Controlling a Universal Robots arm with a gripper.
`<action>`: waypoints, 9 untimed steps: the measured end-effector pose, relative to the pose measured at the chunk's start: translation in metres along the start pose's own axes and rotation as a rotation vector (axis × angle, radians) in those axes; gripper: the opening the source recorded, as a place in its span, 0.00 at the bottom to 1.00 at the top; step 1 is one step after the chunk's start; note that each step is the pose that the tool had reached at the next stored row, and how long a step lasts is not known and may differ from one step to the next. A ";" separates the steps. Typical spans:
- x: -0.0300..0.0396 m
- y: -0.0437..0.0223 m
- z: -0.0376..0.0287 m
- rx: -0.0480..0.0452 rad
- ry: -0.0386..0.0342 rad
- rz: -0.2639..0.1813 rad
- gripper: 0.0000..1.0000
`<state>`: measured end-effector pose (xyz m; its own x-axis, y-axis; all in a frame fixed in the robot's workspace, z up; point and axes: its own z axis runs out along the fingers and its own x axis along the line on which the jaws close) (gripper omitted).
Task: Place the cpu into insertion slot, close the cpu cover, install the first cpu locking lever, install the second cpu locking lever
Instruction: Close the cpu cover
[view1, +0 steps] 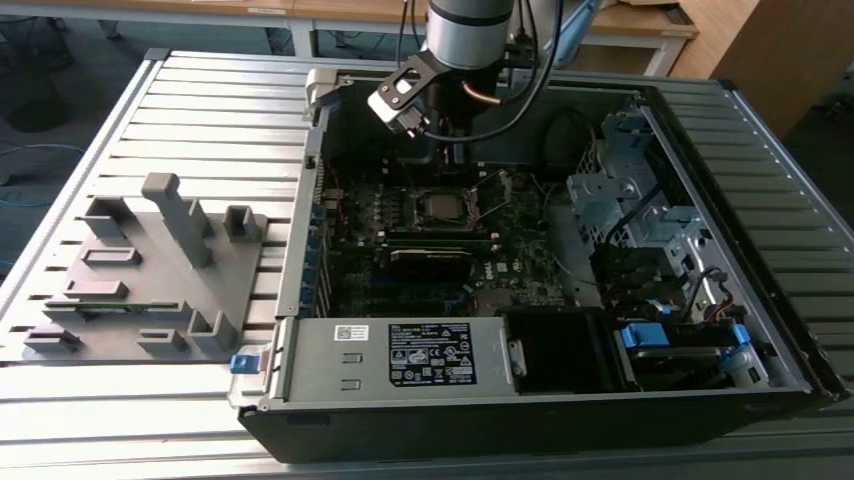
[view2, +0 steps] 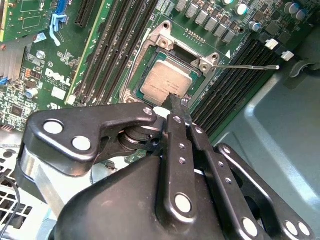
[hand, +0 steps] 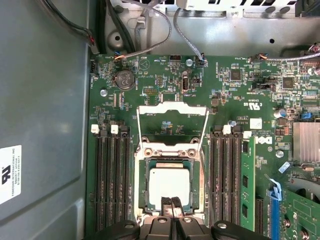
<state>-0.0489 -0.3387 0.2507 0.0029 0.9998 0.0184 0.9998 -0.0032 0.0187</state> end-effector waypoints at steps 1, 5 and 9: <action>0.0000 0.0000 -0.0002 -0.0002 0.0004 0.000 0.10; 0.0000 0.0003 -0.0005 -0.0001 0.0002 0.000 0.10; 0.0000 0.0004 -0.0013 -0.0001 0.0003 0.000 0.10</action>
<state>-0.0486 -0.3387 0.2520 0.0028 0.9998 0.0187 0.9998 -0.0032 0.0188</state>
